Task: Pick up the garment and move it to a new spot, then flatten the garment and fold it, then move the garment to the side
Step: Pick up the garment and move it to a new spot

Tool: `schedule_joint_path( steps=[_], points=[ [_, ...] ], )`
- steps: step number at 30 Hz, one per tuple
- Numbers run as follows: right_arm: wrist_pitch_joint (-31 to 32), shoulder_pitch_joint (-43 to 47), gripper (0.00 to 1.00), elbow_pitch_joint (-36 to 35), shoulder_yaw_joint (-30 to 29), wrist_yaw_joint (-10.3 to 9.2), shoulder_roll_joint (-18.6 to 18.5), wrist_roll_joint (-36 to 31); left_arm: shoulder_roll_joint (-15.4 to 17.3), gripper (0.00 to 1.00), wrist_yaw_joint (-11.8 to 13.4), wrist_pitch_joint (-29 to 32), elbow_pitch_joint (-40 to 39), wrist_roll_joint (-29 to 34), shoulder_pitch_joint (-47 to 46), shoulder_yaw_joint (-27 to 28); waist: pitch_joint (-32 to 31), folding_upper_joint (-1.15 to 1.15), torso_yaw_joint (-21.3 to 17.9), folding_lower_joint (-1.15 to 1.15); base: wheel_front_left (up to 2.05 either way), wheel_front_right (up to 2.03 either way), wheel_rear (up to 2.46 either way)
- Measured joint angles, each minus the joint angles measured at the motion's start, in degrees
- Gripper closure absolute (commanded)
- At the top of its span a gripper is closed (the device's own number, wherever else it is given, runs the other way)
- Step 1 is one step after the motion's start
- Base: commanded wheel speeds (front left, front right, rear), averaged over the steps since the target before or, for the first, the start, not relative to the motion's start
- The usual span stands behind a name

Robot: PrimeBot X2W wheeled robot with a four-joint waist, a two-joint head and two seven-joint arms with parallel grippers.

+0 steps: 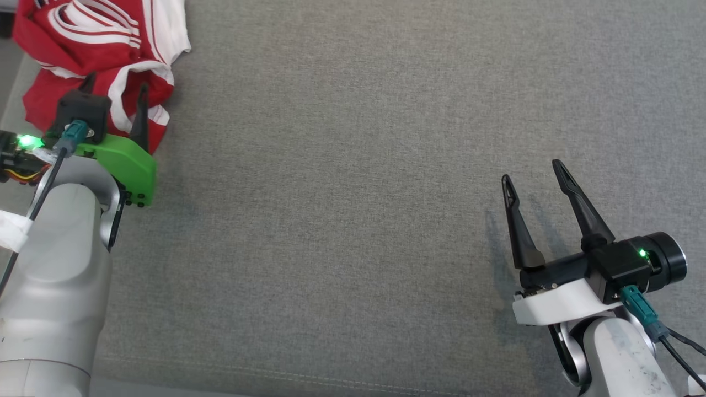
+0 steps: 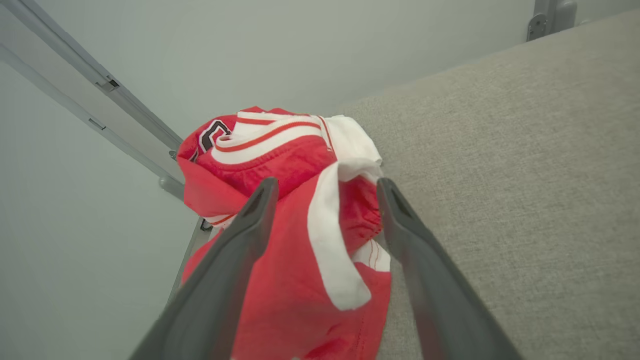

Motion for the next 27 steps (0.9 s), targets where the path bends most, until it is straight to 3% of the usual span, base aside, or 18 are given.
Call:
schedule_joint_path(
  steps=[9, 10, 12, 13, 19, 27],
  points=[
    [0.00, -0.02, 0.00, -0.47, -0.96, 0.00, -0.01, -0.16, 0.20, 0.00, 5.00, 1.03, 11.01, -0.86, -3.18, 1.47, 3.25, 0.00, -2.17, 0.00, 0.00, 0.00, 0.00],
    [0.00, -0.02, 0.00, -0.45, -0.98, 0.00, -0.01, -0.16, 0.22, 0.09, 5.50, 0.65, 11.69, -1.04, -3.46, 1.68, 3.28, 0.00, -2.15, 0.00, 0.00, 0.00, 0.00],
    [0.00, -0.07, 0.00, -0.36, -0.87, 0.00, -0.01, -0.14, 0.47, 0.62, 6.78, -0.43, 12.77, -1.05, -3.86, 1.81, 3.10, 0.00, -2.02, 0.00, 0.00, 0.00, 0.00],
    [0.00, -0.10, 0.00, -0.29, -0.80, 0.00, -0.01, -0.04, 0.67, 0.98, 7.13, -0.49, 13.50, -1.05, -4.04, 1.82, 2.95, 0.00, -1.95, 0.00, 0.00, 0.00, 0.00],
    [0.00, -0.25, 0.00, 0.37, -0.64, 0.00, -0.01, 0.21, 0.91, 1.00, 7.21, -1.57, 16.50, -2.16, -4.13, 2.14, 1.57, 0.00, -1.54, -0.01, 0.00, 0.00, 0.00],
    [0.00, 0.57, 0.00, 1.43, -0.77, 0.00, -0.01, 1.29, 1.83, 1.00, 7.50, -4.01, 13.99, -3.05, -3.63, 2.24, -2.16, 0.00, -0.95, -0.01, 0.00, 0.00, 0.00]
  ],
)
